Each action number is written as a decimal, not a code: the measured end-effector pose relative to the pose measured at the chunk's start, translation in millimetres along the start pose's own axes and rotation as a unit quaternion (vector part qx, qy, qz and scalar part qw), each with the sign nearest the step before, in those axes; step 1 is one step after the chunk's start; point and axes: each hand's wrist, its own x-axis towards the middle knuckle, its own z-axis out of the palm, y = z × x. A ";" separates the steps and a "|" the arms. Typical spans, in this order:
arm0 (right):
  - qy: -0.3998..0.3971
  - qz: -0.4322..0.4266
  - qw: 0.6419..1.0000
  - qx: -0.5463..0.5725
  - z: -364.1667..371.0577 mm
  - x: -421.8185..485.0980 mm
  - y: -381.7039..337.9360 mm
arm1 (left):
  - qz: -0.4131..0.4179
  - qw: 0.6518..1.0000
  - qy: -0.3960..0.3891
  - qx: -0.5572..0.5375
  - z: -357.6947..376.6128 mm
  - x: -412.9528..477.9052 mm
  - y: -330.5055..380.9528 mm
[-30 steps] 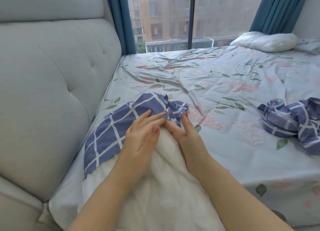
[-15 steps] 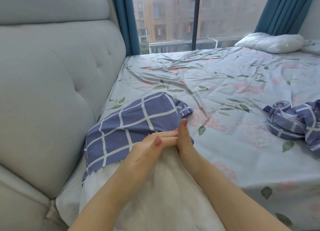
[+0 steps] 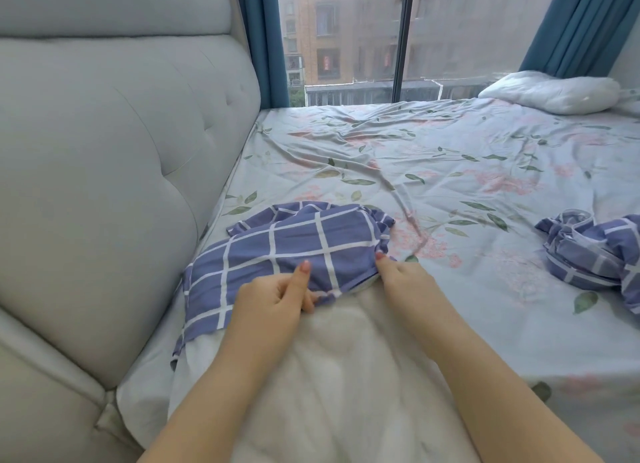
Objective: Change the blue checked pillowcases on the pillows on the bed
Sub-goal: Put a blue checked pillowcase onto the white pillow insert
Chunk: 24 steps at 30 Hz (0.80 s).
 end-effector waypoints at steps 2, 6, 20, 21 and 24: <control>0.081 -0.040 0.994 -0.063 -15.3 -9.1 7.2 | -0.008 0.993 0.095 0.077 -8.7 10.6 -15.2; 0.184 -0.051 0.981 -0.030 -25.0 9.2 11.4 | -0.160 0.961 0.160 0.158 -34.3 32.2 -43.2; -0.126 0.143 0.982 0.004 -21.1 21.2 21.4 | -0.227 0.973 0.051 0.004 -50.4 36.0 -66.9; -0.110 0.113 0.987 0.022 -19.2 23.0 23.4 | -0.187 0.979 0.074 -0.018 -49.4 35.0 -61.1; 0.012 -0.055 0.993 0.106 -27.6 20.8 14.3 | -0.042 0.979 0.169 -0.103 -49.3 30.8 -36.3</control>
